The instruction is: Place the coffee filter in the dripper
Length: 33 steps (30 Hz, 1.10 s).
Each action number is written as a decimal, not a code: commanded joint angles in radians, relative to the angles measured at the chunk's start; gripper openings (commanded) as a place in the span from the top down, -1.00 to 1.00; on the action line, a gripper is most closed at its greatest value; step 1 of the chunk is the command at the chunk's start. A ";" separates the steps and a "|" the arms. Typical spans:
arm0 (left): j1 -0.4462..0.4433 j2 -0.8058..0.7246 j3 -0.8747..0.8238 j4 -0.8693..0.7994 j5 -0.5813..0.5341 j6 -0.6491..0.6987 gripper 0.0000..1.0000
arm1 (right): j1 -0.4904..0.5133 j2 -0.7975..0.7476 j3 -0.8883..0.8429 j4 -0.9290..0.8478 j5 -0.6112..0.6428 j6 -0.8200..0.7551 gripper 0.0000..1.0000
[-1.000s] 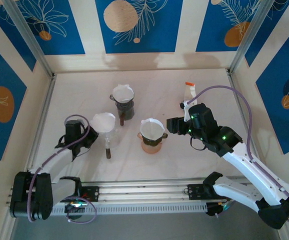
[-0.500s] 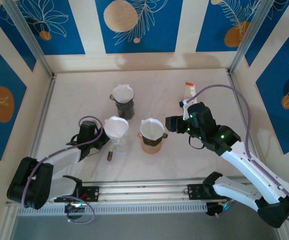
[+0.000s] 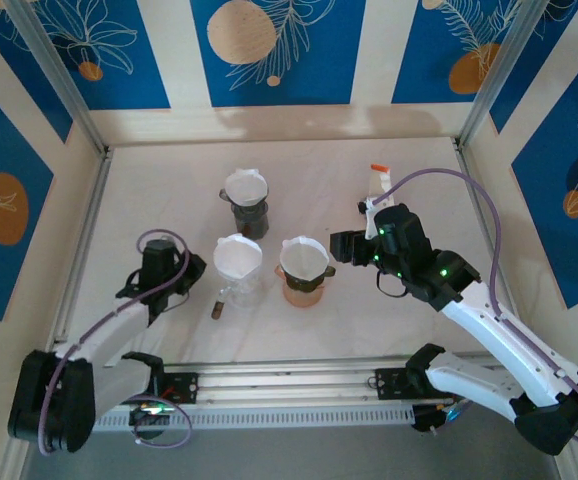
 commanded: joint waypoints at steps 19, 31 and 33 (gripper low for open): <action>0.062 0.128 0.207 0.187 -0.473 0.931 -1.00 | -0.071 -0.007 -0.034 0.019 0.186 0.063 -0.99; 0.070 0.409 -0.001 0.770 -0.448 1.006 -1.00 | -0.178 -0.037 -0.060 0.002 0.181 0.087 -0.98; 0.071 0.467 -0.035 0.883 -0.440 1.005 -1.00 | -0.214 -0.056 -0.078 0.016 0.173 0.118 -0.99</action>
